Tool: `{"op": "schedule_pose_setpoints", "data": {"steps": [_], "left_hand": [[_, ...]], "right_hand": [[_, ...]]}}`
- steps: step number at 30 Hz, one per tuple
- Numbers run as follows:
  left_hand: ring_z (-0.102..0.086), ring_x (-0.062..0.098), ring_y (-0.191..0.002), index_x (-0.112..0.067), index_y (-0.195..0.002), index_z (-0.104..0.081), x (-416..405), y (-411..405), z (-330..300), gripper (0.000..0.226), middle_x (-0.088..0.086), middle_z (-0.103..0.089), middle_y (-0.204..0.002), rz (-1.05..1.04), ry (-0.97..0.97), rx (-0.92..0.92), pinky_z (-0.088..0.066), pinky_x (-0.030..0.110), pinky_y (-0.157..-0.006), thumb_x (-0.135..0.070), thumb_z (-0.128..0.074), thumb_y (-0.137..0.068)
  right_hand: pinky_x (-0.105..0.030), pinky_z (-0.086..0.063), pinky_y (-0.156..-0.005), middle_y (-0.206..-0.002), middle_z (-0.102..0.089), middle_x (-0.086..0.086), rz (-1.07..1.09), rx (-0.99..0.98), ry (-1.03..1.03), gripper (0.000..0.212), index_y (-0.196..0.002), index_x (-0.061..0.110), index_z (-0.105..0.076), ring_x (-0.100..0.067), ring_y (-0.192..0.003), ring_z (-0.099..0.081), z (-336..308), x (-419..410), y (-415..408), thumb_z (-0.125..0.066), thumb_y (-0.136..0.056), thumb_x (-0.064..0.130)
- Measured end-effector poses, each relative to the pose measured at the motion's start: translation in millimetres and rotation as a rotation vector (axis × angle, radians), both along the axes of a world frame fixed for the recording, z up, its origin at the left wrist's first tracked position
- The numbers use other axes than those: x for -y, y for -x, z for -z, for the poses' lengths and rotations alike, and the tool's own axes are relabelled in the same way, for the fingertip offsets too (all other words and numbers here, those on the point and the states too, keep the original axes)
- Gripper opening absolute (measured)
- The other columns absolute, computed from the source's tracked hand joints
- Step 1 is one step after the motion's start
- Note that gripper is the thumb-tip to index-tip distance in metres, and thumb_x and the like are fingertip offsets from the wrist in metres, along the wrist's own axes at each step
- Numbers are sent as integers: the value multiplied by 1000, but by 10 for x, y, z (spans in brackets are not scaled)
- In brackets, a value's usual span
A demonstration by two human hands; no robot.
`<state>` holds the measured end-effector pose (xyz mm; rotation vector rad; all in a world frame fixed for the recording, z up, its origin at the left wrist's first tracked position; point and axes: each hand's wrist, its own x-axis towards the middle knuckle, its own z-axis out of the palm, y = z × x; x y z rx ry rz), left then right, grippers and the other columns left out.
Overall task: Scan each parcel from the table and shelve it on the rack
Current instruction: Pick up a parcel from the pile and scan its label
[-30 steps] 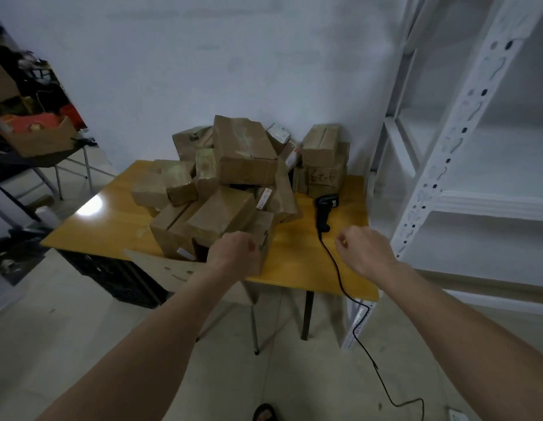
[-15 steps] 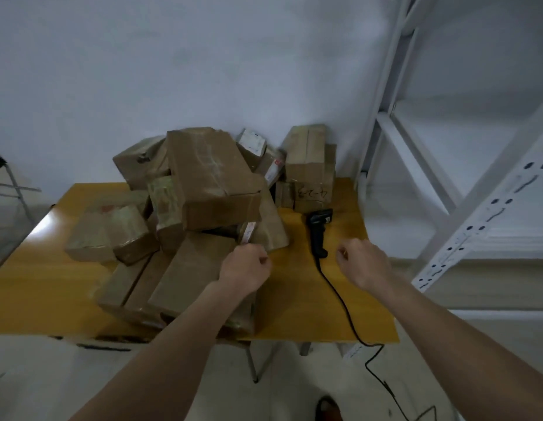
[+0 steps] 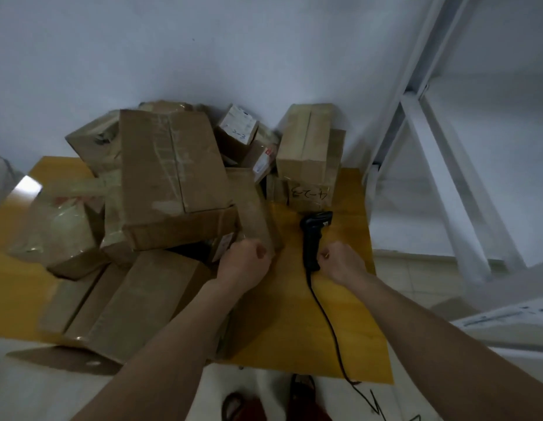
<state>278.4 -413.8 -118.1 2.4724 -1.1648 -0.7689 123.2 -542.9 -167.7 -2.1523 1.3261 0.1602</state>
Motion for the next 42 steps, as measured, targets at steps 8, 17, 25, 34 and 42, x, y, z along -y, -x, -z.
{"op": "schedule_pose_setpoints", "data": {"steps": [8,17,25,34,42], "left_hand": [[-61,20,-99,-18,-111,-68,260,-117,148,22,3,-67,-108,-33,-11,-56,-54,34,-84,-29,-55,-97],[-61,14,-92,-18,-106,-68,273,-250,338,20,0,-68,-101,-16,-2,53,-47,25,-76,-30,-54,-97],[-63,13,-95,-19,-110,-70,220,-308,400,20,-2,-69,-102,-9,54,-2,-54,31,-84,-24,-58,-95],[-60,16,-97,-22,-110,-68,166,-276,219,21,-1,-66,-103,63,-17,24,-51,34,-87,-32,-57,-95],[-62,14,-92,-23,-105,-67,70,-156,-249,16,-5,-67,-100,229,110,64,-55,37,-81,-30,-56,-96]], "right_hand": [[-31,-42,-65,-89,-55,-5,50,28,-206,8,-94,10,-55,-19,-79,-54,306,274,-216,-50,-95,17],[-44,-51,-87,-132,-47,-20,242,-18,-205,56,-136,-1,-33,-34,-115,-53,797,350,-591,-58,-94,26],[-40,-47,-87,-134,-45,-23,415,92,-341,64,-136,-3,-24,-37,-120,-49,917,365,-649,-66,-88,7],[-28,-41,-59,-100,-53,-11,502,434,-590,56,-138,14,-35,-23,-80,-53,325,191,-419,-59,-89,3],[-37,-43,-65,-63,-55,-5,480,725,-620,27,-112,10,-60,-19,-57,-52,-444,-40,-237,-65,-88,21]]}}
